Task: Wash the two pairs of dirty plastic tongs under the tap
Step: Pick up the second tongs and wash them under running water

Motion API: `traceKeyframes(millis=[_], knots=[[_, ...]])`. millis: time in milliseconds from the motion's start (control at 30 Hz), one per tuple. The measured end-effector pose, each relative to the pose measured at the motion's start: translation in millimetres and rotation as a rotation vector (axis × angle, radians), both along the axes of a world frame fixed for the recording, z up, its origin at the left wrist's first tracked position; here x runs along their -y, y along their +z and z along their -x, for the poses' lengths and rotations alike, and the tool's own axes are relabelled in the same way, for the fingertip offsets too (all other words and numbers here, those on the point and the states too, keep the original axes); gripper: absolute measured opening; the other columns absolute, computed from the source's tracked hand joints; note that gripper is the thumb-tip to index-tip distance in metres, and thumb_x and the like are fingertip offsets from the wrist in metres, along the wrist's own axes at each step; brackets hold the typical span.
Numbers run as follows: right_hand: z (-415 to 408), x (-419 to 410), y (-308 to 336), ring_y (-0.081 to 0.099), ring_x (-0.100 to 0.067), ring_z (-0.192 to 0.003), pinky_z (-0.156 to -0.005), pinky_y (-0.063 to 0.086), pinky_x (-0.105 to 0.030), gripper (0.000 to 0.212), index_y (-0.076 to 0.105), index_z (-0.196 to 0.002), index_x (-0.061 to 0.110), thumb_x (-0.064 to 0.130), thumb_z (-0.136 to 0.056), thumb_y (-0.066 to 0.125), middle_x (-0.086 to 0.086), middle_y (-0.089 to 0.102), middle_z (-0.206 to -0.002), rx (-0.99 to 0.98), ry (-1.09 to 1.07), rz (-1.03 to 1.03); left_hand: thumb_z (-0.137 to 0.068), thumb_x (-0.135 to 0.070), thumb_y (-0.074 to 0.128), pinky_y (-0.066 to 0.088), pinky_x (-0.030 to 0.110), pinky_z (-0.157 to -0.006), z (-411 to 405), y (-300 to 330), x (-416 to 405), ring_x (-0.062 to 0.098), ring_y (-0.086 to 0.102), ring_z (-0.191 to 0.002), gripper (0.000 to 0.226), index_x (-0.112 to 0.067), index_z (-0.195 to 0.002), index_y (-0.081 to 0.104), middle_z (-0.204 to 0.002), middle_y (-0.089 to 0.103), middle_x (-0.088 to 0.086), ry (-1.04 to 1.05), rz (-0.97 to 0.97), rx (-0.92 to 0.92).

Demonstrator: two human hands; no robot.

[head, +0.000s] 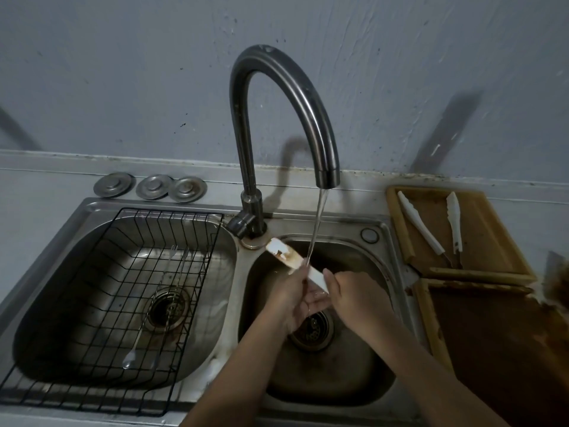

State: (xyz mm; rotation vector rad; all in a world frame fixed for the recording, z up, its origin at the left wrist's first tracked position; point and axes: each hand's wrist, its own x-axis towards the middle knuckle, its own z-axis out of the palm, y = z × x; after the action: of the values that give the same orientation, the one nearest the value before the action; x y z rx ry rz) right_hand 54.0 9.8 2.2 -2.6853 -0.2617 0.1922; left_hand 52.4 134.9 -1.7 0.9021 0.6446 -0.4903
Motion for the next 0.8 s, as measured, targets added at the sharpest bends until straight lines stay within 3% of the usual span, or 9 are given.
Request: traceKeyframes(millis=[67, 133, 267, 333, 400, 500, 600, 667, 800], knots=[[3, 0, -2, 0.047, -0.008, -0.045, -0.046, 0.032, -0.02, 0.048, 0.052, -0.063, 0.024, 0.047, -0.096, 0.027, 0.004, 0.049, -0.052, -0.008, 0.008, 0.018, -0.098, -0.045, 0.035, 0.056, 0.041, -0.071, 1, 1, 0, 0.023, 0.069, -0.066, 0.046, -0.004, -0.098, 0.058, -0.074, 0.072, 0.015, 0.056, 0.07, -0.059], [4, 2, -1, 0.044, -0.007, -0.044, -0.045, 0.03, -0.02, 0.047, 0.05, -0.061, 0.024, 0.047, -0.096, 0.029, 0.004, 0.047, -0.051, -0.004, -0.007, 0.015, -0.098, -0.047, 0.031, 0.056, 0.04, -0.074, 2, 0, -1, 0.027, 0.069, -0.079, 0.049, -0.005, -0.099, 0.057, -0.082, 0.072, 0.017, 0.042, 0.09, -0.065], [6, 6, -5, 0.046, -0.008, -0.046, -0.049, 0.036, -0.022, 0.047, 0.05, -0.061, 0.02, 0.045, -0.096, 0.031, 0.004, 0.047, -0.055, -0.081, -0.065, -0.083, -0.098, -0.029, 0.043, 0.058, 0.032, -0.073, 4, -3, 1, 0.024, 0.068, -0.091, 0.033, -0.005, -0.117, 0.053, -0.103, 0.07, 0.017, -0.076, -0.036, -0.007], [5, 5, -6, 0.056, -0.01, -0.051, -0.047, 0.045, -0.023, 0.048, 0.055, -0.069, 0.017, 0.05, -0.095, 0.031, -0.002, 0.057, -0.066, -0.211, -0.121, -0.201, -0.097, -0.022, 0.048, 0.056, 0.032, -0.077, 2, -7, 2, 0.023, 0.064, -0.092, 0.025, -0.003, -0.109, 0.06, -0.099, 0.069, 0.016, -0.106, -0.112, 0.043], [5, 5, -3, 0.063, -0.012, -0.053, -0.043, 0.046, -0.022, 0.05, 0.059, -0.083, 0.017, 0.056, -0.092, 0.029, -0.005, 0.065, -0.078, -0.414, -0.175, -0.316, -0.096, -0.019, 0.051, 0.058, 0.027, -0.071, 0, -11, 1, 0.019, 0.064, -0.079, 0.02, -0.004, -0.095, 0.063, -0.087, 0.066, 0.013, -0.129, -0.16, 0.068], [3, 8, -3, 0.063, -0.014, -0.061, -0.051, 0.045, -0.022, 0.05, 0.061, -0.084, 0.021, 0.056, -0.093, 0.027, -0.001, 0.065, -0.074, -0.553, -0.149, -0.412, -0.096, -0.023, 0.049, 0.054, 0.022, -0.05, 0, -11, -2, 0.012, 0.066, -0.056, 0.023, -0.004, -0.101, 0.062, -0.073, 0.067, 0.007, -0.172, -0.222, 0.04], [6, 7, -8, 0.062, -0.017, -0.067, -0.066, 0.047, -0.031, 0.048, 0.06, -0.07, 0.02, 0.046, -0.096, 0.03, 0.0, 0.062, -0.07, -0.447, -0.078, -0.4, -0.097, -0.035, 0.045, 0.04, 0.019, -0.041, -4, -16, -10, 0.012, 0.054, -0.039, 0.04, 0.0, -0.098, 0.062, -0.054, 0.06, 0.006, -0.116, -0.336, 0.014], [11, 4, -12, 0.057, -0.014, -0.065, -0.072, 0.044, -0.032, 0.046, 0.056, -0.063, 0.023, 0.04, -0.098, 0.031, 0.004, 0.055, -0.063, -0.374, -0.039, -0.351, -0.097, -0.042, 0.042, 0.039, 0.019, -0.04, -8, -22, -19, 0.015, 0.055, -0.04, 0.051, 0.005, -0.106, 0.062, -0.059, 0.062, 0.008, -0.038, -0.413, -0.043], [16, 4, -15, 0.056, -0.011, -0.069, -0.068, 0.038, -0.025, 0.045, 0.056, -0.067, 0.019, 0.039, -0.099, 0.031, 0.005, 0.056, -0.065, -0.372, -0.062, -0.331, -0.098, -0.039, 0.039, 0.031, 0.012, -0.029, -6, -27, -22, 0.008, 0.049, -0.028, 0.05, 0.006, -0.106, 0.06, -0.058, 0.059, 0.007, -0.055, -0.479, -0.044]])
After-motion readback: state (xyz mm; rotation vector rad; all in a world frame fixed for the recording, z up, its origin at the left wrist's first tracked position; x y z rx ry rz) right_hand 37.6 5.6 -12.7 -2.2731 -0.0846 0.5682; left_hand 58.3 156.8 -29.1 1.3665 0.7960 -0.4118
